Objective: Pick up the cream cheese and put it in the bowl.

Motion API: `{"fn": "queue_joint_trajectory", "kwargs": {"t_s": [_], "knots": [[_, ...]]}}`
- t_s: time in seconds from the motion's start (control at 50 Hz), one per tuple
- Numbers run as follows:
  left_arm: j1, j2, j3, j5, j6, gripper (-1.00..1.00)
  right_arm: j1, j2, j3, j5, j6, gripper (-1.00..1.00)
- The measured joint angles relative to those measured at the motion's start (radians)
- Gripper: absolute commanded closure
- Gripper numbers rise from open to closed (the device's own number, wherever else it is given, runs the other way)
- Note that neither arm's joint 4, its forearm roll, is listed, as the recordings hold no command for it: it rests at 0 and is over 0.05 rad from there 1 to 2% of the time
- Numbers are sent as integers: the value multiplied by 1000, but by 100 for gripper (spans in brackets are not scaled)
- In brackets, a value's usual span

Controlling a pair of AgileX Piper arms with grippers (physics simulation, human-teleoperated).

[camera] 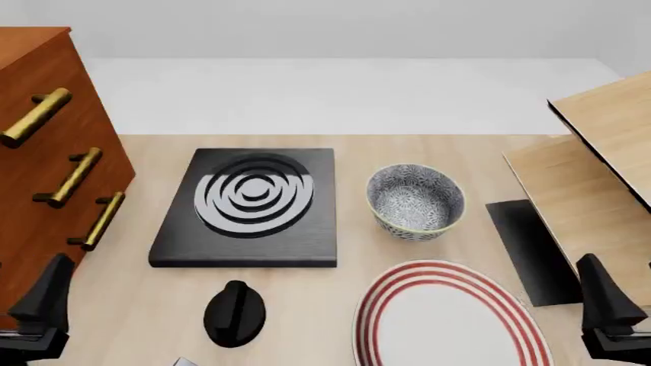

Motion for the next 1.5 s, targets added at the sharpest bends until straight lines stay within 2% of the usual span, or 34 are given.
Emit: {"fn": "queue_joint_trajectory", "kwargs": {"t_s": [0.52,0.62,0.86,1.06,1.5], "knots": [[0,5,-3,-1,0,-100,30,18,0,2,-33,-100],[0,5,-3,-1,0,-100,65,41,0,-9,-39,-100],[0,5,-3,-1,0,-100,333,224,-36,-105,-93,-100],[0,5,-3,-1,0,-100,575,432,-105,-187,-99,-100],[0,5,-3,-1,0,-100,1042,759,-245,-319,3,-100]]}}
